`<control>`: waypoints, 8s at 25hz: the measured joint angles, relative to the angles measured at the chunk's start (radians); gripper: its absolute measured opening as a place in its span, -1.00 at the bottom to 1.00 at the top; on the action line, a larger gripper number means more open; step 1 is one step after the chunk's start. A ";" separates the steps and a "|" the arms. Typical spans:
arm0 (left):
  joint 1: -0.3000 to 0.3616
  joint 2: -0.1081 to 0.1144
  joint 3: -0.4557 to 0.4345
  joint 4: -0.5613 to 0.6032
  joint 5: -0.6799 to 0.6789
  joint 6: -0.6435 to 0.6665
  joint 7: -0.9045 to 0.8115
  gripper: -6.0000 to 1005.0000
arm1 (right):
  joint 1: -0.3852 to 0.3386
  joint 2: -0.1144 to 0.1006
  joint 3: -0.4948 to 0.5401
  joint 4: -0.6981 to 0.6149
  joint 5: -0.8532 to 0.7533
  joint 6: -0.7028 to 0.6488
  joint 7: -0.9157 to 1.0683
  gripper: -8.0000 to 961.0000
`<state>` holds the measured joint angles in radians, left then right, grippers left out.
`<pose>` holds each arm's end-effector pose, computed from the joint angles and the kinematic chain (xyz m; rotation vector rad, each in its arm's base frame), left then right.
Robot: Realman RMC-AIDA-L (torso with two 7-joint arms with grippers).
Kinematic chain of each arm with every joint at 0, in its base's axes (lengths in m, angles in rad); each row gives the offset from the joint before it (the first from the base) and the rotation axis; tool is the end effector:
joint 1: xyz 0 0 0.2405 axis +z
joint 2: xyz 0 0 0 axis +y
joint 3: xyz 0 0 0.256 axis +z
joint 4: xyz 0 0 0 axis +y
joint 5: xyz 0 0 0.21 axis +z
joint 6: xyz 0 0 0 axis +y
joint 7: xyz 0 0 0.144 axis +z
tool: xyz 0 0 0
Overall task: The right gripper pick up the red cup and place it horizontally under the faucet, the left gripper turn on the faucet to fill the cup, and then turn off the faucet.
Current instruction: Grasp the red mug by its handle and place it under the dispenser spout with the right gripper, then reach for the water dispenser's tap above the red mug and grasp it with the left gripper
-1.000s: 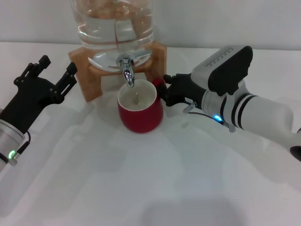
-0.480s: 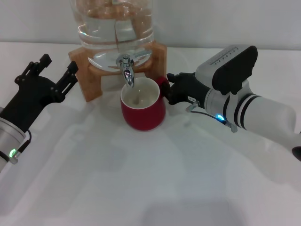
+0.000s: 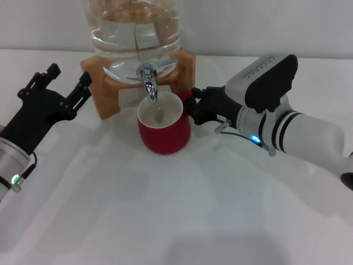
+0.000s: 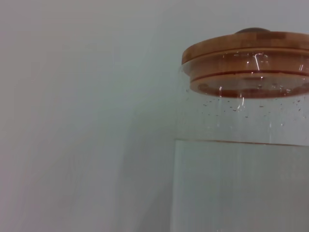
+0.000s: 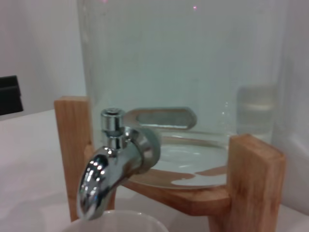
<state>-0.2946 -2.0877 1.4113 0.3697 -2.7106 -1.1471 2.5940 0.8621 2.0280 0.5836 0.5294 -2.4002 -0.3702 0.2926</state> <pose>-0.3137 0.3194 -0.0071 -1.8276 -0.5368 -0.8677 0.1587 0.4055 -0.1327 -2.3362 0.5399 0.4751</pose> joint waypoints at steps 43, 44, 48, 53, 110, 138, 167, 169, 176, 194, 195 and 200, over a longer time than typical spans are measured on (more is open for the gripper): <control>0.005 0.000 0.000 0.000 0.000 -0.003 0.000 0.51 | -0.008 0.000 -0.037 -0.003 -0.003 -0.004 -0.006 -0.28; 0.004 0.000 0.000 0.000 0.000 -0.002 0.000 0.51 | -0.008 0.000 -0.037 -0.003 -0.003 -0.004 -0.006 -0.28; 0.002 0.000 0.000 0.000 0.000 0.000 0.000 0.51 | -0.009 0.000 -0.036 -0.008 -0.002 -0.006 -0.007 -0.27; 0.002 0.000 0.000 0.000 0.000 0.001 0.000 0.51 | -0.009 0.000 -0.036 -0.011 -0.002 -0.006 -0.007 -0.27; 0.010 0.003 -0.023 -0.011 0.000 -0.002 0.022 0.51 | -0.257 -0.021 0.046 0.029 -0.118 -0.228 -0.026 -0.14; 0.005 0.001 -0.025 -0.014 -0.016 -0.007 0.026 0.51 | -0.485 -0.014 0.309 -0.194 -0.227 -0.770 -0.026 -0.14; 0.013 0.007 0.056 0.029 0.037 -0.043 -0.074 0.51 | -0.498 -0.014 0.337 -0.221 -0.226 -0.741 -0.012 -0.12; 0.033 0.008 0.056 0.074 0.079 -0.011 -0.102 0.51 | -0.497 -0.014 0.336 -0.221 -0.226 -0.736 -0.012 -0.12; 0.149 0.008 0.053 0.329 0.274 0.117 -0.274 0.51 | -0.497 -0.011 0.333 -0.221 -0.226 -0.729 -0.012 -0.12; 0.242 0.011 -0.141 0.850 1.028 0.075 -1.089 0.51 | -0.491 -0.009 0.329 -0.221 -0.229 -0.716 -0.003 -0.12; 0.242 0.011 -0.141 0.850 1.028 0.075 -1.089 0.51 | -0.490 -0.008 0.329 -0.221 -0.230 -0.716 -0.003 -0.12; 0.217 0.011 -0.215 0.943 1.167 -0.012 -1.225 0.51 | -0.488 -0.008 0.329 -0.218 -0.233 -0.716 -0.003 -0.12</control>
<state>-0.0779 -2.0770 1.1960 1.3130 -1.5435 -1.1596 1.3687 0.3741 2.0202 0.9127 0.3109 -2.6327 -1.0859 0.2900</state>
